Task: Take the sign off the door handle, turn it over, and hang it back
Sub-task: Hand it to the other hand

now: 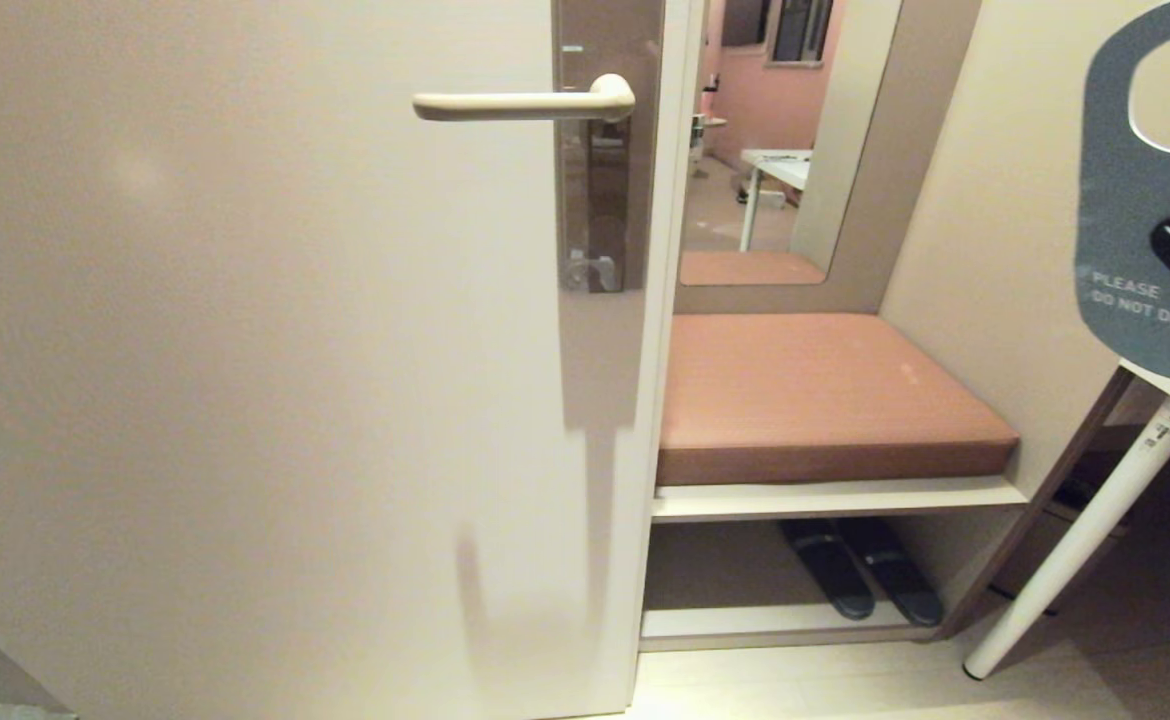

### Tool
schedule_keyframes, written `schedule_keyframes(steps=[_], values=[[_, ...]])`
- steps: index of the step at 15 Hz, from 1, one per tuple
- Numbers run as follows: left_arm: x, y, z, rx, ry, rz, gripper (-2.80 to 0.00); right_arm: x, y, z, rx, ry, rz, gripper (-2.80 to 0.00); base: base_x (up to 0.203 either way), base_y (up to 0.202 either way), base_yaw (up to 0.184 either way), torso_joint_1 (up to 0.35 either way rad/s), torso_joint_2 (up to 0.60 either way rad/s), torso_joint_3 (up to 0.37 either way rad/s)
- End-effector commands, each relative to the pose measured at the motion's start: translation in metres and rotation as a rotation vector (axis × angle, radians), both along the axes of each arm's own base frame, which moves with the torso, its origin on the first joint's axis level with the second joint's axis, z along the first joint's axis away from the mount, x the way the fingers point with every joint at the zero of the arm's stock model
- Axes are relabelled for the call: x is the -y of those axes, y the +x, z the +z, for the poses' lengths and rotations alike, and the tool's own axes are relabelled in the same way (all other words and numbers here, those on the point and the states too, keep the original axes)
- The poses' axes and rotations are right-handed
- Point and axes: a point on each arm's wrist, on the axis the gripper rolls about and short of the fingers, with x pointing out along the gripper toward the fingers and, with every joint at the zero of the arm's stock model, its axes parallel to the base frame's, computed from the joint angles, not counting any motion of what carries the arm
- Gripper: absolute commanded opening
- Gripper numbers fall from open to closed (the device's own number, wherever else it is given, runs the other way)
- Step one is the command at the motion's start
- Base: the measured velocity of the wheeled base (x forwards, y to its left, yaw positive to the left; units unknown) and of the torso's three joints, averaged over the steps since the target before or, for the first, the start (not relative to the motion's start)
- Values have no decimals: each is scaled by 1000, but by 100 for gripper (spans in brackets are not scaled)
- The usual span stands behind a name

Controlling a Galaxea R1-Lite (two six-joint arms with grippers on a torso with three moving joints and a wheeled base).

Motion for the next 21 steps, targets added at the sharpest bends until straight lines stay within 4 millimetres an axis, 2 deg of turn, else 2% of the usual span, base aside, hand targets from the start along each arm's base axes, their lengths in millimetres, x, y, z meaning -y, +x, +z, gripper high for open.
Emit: schedule_keyframes(steps=[1,4,8,9,12,14,21], values=[[0,0,0,-1,0,0,-280,15,-21,-7,30,6,-67,-280,0,0,0,0,0,0],[0,0,0,-1,0,0,-280,30,-45,-40,-33,-13,-151,-280,0,0,0,0,0,0],[0,0,0,-1,0,0,-280,37,-75,-96,-128,-37,-166,-280,0,0,0,0,0,0],[0,0,0,-1,0,0,-280,38,-83,-104,-139,-37,-155,-280,0,0,0,0,0,0],[0,0,0,-1,0,0,-280,39,-99,-123,-234,-36,-106,-280,0,0,0,0,0,0],[0,0,0,-1,0,0,-280,40,-108,-134,-299,25,-102,-280,0,0,0,0,0,0],[0,0,0,-1,0,0,-280,40,-135,-165,-391,91,-117,-280,0,0,0,0,0,0]])
